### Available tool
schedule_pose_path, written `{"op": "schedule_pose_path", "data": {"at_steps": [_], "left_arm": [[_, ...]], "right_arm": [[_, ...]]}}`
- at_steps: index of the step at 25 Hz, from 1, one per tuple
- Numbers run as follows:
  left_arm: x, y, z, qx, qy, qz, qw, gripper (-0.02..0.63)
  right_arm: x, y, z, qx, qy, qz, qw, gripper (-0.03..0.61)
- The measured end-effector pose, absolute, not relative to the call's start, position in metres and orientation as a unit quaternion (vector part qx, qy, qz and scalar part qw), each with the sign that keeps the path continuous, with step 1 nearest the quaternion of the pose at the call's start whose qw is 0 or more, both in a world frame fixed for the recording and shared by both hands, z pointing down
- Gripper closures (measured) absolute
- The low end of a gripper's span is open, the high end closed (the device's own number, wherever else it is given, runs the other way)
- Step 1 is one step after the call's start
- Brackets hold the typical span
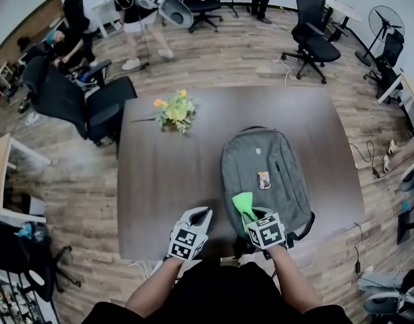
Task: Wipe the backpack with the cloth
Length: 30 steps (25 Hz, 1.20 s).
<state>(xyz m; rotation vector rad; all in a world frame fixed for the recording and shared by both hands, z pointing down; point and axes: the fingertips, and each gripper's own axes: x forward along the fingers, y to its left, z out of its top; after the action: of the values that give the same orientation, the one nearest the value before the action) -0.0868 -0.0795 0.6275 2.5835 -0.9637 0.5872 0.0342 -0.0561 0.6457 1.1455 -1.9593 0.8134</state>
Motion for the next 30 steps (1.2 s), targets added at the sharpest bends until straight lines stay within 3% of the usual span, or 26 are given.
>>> {"op": "schedule_pose_path", "data": {"at_steps": [16,30], "left_arm": [[-0.055,-0.065,0.622,0.899,-0.352,0.207,0.159,0.594],[-0.033,-0.072,0.615,0.902,-0.350,0.205,0.147,0.594]], "right_arm": [[0.086,-0.056,0.651,0.438,-0.749,0.276,0.413,0.479],[0.118,-0.066,0.644,0.446,-0.750,0.260,0.414,0.477]]}}
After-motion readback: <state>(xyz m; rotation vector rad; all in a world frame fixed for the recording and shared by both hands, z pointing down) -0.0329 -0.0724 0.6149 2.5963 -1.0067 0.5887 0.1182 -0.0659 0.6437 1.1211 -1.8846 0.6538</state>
